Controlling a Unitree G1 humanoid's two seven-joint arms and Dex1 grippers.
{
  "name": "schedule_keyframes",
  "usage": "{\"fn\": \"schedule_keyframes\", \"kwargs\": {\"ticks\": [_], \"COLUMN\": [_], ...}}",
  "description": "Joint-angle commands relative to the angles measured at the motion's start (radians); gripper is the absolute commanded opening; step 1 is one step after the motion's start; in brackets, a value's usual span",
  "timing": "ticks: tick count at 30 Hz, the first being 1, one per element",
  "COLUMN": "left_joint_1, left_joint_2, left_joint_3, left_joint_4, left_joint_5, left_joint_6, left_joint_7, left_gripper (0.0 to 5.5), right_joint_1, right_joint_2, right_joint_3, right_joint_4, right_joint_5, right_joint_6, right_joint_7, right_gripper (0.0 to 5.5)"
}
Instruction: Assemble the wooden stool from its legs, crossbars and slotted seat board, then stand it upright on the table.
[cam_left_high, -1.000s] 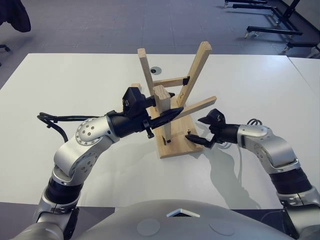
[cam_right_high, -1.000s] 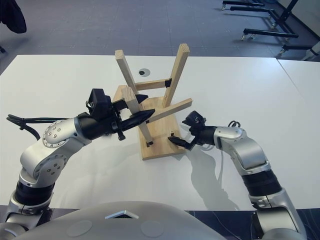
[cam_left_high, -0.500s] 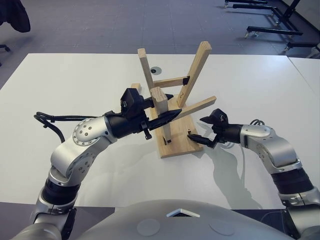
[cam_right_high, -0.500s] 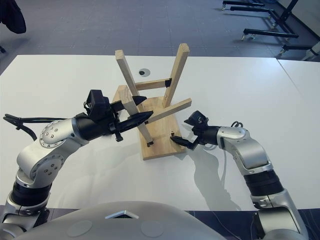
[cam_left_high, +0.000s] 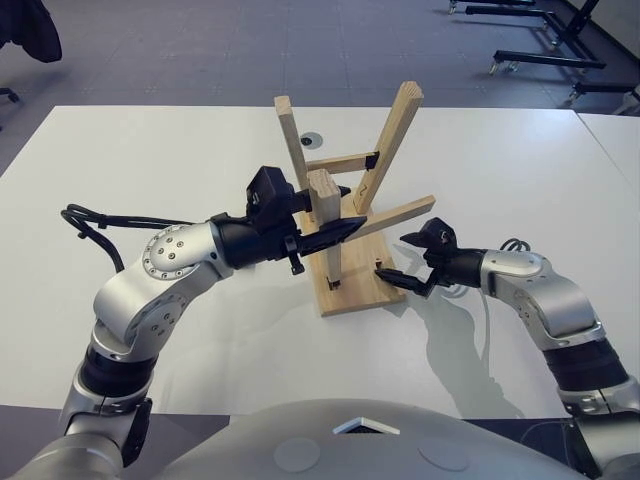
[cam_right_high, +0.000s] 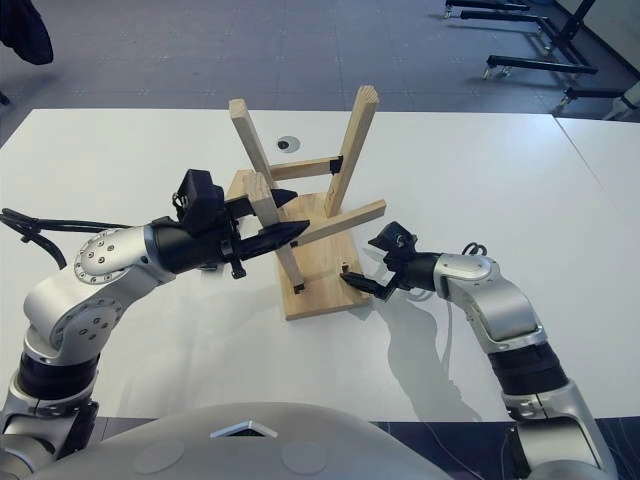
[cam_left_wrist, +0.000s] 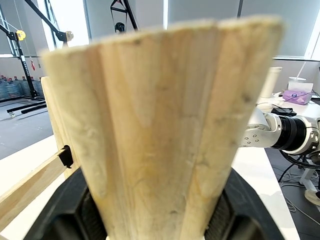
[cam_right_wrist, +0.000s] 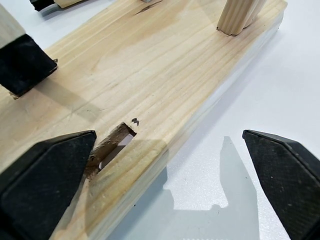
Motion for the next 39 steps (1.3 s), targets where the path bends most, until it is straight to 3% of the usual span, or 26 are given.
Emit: {"fn": "schedule_keyframes", "kwargs": {"ticks": [1, 17, 39], "left_joint_1": [-0.004, 0.034, -0.04], "left_joint_2": [0.016, 0.027, 0.078], "left_joint_3": [0.017, -0.042, 0.029], "left_joint_4": [-0.037, 0.077, 0.083], "left_joint_5": [-0.02, 0.105, 0.051], "left_joint_6": [0.033, -0.083, -0.021], "left_joint_7": [0.011, -0.065, -0.111], "left_gripper": [2.05, 2.05, 2.05], "right_joint_1": [0.051, 0.042, 0.078], "right_joint_2": [-0.013, -0.015, 0.014], "right_joint_3": [0.036, 0.051, 0.049], "right_joint_4": [0.026, 0.02, -0.005], "right_joint_5": [-0.048, -0.046, -0.036], "right_joint_6": [0.038, 0.044, 0.049], "right_joint_7": [-0.016, -0.011, -0.055], "right_gripper": [5.4, 5.4, 5.4]}}
